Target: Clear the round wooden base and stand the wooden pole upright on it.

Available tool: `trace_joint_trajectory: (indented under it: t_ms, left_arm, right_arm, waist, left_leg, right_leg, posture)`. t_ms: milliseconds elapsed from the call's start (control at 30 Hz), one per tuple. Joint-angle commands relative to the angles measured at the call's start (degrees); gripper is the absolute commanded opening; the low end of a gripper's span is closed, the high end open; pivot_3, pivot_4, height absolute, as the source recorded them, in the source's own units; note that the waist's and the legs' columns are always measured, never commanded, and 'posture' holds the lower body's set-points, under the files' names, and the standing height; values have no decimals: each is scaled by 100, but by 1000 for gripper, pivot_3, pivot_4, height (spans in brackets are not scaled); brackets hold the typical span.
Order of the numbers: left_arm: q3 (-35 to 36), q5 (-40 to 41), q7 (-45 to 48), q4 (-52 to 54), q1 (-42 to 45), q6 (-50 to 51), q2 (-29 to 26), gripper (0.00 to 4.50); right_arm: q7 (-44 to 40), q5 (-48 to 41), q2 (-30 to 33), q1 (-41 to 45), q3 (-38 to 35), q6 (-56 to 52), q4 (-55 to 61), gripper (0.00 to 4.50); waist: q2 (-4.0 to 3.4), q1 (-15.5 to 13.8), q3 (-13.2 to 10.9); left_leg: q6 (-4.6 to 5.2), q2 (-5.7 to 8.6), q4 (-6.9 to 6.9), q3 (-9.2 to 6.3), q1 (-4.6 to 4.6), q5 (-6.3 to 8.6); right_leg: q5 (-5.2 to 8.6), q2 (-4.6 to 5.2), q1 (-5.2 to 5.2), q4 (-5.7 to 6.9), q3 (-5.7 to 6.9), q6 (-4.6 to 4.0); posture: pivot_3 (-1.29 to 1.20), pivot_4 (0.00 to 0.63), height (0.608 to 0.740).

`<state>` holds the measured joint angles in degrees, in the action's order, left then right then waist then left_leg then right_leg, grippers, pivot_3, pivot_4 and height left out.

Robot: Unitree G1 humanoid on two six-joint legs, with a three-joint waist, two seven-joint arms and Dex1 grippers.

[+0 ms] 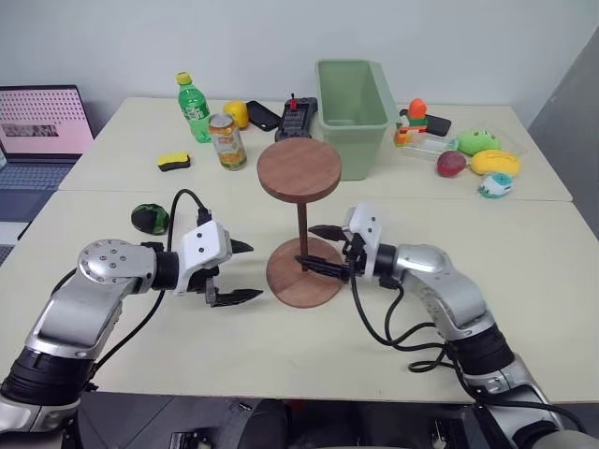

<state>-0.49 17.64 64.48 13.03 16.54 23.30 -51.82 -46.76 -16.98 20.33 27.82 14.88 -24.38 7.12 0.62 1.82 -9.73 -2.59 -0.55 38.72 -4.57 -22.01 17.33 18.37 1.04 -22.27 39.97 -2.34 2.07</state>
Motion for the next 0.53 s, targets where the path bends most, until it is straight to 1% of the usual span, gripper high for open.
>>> trace_joint_trajectory:
  t_ms: [33,100,167,333,433,533]
  left_arm:
    - [378,121,-94,183,-84,-4,-97,4500]
    - [465,90,-131,186,-195,28,-158,4500]
    - [604,59,-111,96,-332,-65,-238,4500]
    - [912,182,-21,-40,-574,-250,-319,4500]
    - [1031,251,-43,-66,-594,-191,-286,4500]
    - [963,72,-123,-300,-490,-399,-269,4500]
  right_arm:
    - [-406,-188,685,-256,-501,20,619,3293]
    - [-673,-303,1180,-492,-795,66,924,3293]
    - [-1012,-654,1763,-821,-1306,-51,1391,3293]
    - [-1539,-1404,2840,-1557,-2251,-442,2229,3293]
    - [-1555,-1614,3147,-1845,-2625,-622,2454,3293]
    - [-1446,-1681,3286,-2138,-2934,-741,2582,3293]
  waist:
    - [0,-4,0]
    - [-1,-6,-1]
    - [-2,-6,-1]
    - [-1,-12,-3]
    - [-1,-5,-3]
    - [-1,-12,-3]
  left_leg:
    - [0,0,0,1,-1,0]
    - [0,2,0,1,-1,0]
    - [1,1,-1,2,-2,1]
    - [2,-5,-2,-1,-1,1]
    - [3,-8,-2,-1,6,1]
    - [3,-5,-2,-1,4,1]
  right_leg:
    - [0,0,0,-1,-1,0]
    - [0,2,1,-3,-1,1]
    - [0,5,1,-5,-2,1]
    - [0,8,3,-6,0,0]
    - [0,7,10,-2,-2,0]
    - [0,6,11,-3,-1,0]
  posture:
    - [0,150,740]
    - [0,150,740]
    - [0,150,740]
    - [0,150,740]
    - [0,150,740]
    - [0,150,740]
